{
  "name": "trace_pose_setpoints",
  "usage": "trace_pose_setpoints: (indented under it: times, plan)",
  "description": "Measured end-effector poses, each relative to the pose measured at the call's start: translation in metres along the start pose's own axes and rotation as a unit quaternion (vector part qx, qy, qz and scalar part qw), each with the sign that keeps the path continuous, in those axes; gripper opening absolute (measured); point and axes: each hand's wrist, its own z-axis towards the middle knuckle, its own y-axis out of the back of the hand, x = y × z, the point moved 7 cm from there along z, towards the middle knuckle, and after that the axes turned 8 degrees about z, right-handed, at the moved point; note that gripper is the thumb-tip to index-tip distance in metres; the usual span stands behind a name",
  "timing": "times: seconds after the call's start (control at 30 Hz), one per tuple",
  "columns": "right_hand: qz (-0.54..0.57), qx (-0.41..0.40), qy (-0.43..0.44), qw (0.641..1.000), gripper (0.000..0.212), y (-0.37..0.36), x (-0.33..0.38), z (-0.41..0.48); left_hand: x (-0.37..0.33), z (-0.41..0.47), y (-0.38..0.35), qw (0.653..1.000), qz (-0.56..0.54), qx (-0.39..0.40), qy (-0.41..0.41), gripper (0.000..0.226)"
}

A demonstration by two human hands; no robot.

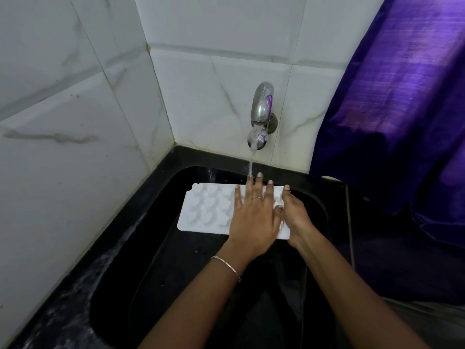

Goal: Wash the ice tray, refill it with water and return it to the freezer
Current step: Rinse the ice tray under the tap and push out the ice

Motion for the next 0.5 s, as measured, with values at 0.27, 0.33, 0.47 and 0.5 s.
trace_pose_setpoints:
  times: [0.27, 0.33, 0.47, 0.5]
  plan:
    - [0.033, 0.015, 0.036, 0.999, 0.04, -0.01, 0.007, -0.003, 0.022, 0.028, 0.011, 0.999, -0.031, 0.008, 0.024, 0.071]
    - [0.037, 0.02, 0.049, 0.998, 0.038, -0.014, 0.011, -0.004, 0.028, 0.034, 0.014, 0.999, -0.028, 0.002, 0.014, 0.073]
    - [0.03, 0.019, 0.055, 0.998, 0.043, -0.014, 0.018, -0.003, 0.055, 0.04, 0.017, 0.998, -0.04, -0.012, 0.053, 0.07]
    - [0.027, 0.023, 0.056, 0.998, 0.043, -0.015, 0.019, -0.004, 0.063, 0.039, 0.016, 0.996, -0.047, -0.012, 0.074, 0.071]
